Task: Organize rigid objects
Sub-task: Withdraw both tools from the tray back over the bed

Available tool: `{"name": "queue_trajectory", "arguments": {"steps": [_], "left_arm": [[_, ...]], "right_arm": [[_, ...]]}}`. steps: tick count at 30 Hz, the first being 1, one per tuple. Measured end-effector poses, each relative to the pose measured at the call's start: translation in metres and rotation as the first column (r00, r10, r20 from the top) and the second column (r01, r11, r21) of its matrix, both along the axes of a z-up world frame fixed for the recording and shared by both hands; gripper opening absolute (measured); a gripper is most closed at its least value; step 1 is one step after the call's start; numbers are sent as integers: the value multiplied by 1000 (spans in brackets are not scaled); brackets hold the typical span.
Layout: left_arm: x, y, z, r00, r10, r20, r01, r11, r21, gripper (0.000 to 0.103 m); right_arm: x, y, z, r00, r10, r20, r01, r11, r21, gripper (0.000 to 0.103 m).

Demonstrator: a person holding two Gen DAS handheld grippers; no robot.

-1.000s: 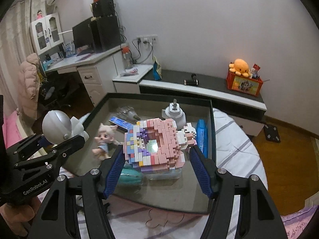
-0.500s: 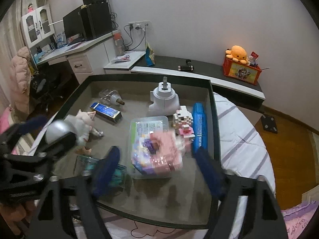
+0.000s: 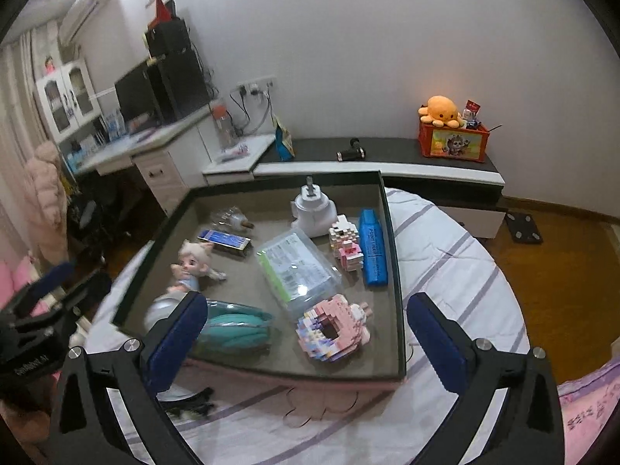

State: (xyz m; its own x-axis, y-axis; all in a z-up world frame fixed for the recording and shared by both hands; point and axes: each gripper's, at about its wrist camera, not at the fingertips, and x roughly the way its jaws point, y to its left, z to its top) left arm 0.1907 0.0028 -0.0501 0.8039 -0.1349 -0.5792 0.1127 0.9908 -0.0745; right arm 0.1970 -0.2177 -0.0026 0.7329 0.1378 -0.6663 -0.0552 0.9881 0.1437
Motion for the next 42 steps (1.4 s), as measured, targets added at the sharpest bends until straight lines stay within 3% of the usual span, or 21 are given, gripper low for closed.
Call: {"name": "queue_trajectory", "arguments": {"steps": [18, 32, 42], "left_arm": [[-97, 24, 18, 999, 30, 12, -29, 999, -30, 103], [-161, 26, 16, 999, 27, 19, -27, 999, -32, 103], [-191, 37, 12, 999, 41, 15, -41, 998, -47, 103]], "right_arm": [[-102, 22, 35, 995, 22, 98, -28, 998, 59, 103], [-174, 40, 31, 994, 47, 101, -51, 998, 35, 103], [-195, 50, 33, 992, 61, 108, -63, 998, 11, 103]]}}
